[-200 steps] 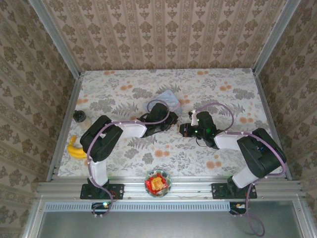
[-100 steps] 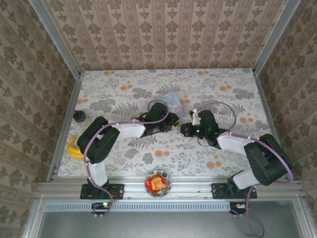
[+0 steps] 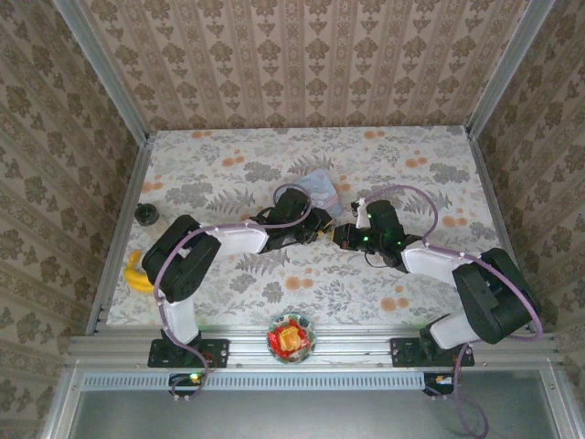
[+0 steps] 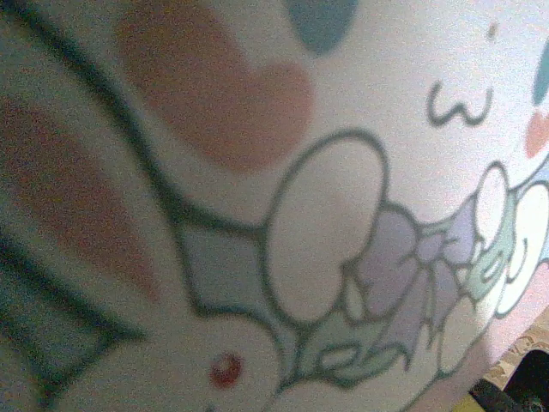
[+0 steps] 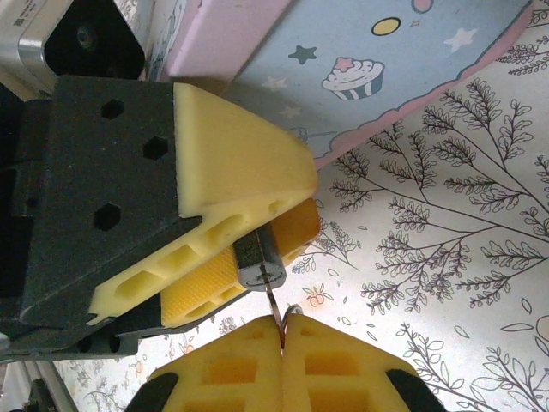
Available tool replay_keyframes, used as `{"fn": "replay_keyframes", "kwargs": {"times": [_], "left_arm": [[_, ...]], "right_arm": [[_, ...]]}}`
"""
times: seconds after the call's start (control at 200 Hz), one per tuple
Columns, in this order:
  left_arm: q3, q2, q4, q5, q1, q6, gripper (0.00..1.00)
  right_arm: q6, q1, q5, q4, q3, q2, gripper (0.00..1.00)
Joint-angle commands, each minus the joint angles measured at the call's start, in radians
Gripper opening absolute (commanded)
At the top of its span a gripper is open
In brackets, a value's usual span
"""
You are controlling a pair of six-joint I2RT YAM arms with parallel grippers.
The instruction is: Unlock a padlock with a key
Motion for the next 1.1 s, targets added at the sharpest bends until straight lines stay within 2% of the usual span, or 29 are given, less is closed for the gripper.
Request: {"fn": "replay_keyframes", "kwargs": {"times": [0.0, 0.58, 1.095], "left_arm": [[-0.041, 0.062, -0.142, 0.215, -0.033, -0.151, 0.00], [-0.065, 0.098, -0.092, 0.201, -0.013, -0.168, 0.00], [-0.031, 0.108, -0.194, 0.201, -0.016, -0.133, 0.00]], "right_arm": [[0.024, -0.003, 0.008, 0.056, 0.039, -0.006, 0.00], [0.028, -0.002, 0.014, 0.075, 0.073, 0.074, 0.00], [0.079, 0.013, 0.000, 0.193, 0.053, 0.173, 0.00]]}}
